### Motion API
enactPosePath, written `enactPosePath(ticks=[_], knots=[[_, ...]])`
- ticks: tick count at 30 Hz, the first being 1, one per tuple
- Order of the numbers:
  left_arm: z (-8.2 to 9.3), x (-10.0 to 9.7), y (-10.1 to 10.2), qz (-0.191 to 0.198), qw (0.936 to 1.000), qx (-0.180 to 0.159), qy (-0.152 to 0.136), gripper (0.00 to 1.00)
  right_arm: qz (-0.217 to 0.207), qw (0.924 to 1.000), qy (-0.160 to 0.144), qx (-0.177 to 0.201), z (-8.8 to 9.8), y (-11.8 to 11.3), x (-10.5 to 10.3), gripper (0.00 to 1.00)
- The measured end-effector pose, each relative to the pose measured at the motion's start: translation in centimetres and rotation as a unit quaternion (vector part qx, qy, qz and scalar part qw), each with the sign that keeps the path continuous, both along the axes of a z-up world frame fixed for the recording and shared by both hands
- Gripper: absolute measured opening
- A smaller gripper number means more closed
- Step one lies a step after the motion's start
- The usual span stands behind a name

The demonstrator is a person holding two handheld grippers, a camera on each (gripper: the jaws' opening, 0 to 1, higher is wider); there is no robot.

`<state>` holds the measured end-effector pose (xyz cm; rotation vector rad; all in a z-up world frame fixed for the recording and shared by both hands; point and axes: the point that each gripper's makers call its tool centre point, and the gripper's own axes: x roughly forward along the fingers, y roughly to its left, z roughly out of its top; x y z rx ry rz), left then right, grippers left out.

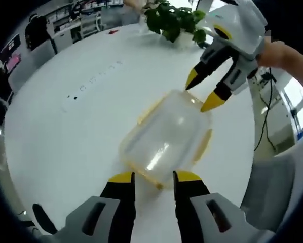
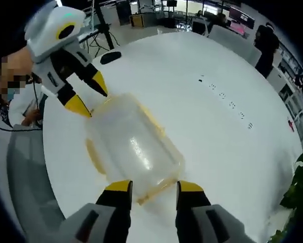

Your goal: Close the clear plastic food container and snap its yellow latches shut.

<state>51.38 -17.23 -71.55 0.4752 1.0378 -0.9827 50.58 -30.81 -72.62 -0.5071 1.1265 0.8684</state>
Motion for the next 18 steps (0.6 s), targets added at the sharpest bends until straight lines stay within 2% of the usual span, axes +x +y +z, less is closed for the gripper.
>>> enactPosePath(ticks=[3,7,12,18], knots=[[0.1,0.2,-0.1,-0.040,0.9989,0.016,-0.018,0.27,0.023,0.9996,-0.004,-0.015,0.0,0.0,0.0,0.33],[0.2,-0.1,-0.2,-0.059,0.9980,0.017,-0.016,0.28,0.035,0.9993,-0.004,-0.008,0.2,0.4,0.0,0.33],[0.6,0.2,-0.2,-0.079,0.9964,0.020,-0.026,0.29,0.073,0.9970,-0.013,-0.020,0.4,0.7,0.0,0.33],[0.9,0.1,-0.9,-0.122,0.9914,0.023,-0.042,0.28,0.112,0.9934,-0.011,-0.024,0.3,1.4,-0.5,0.32]])
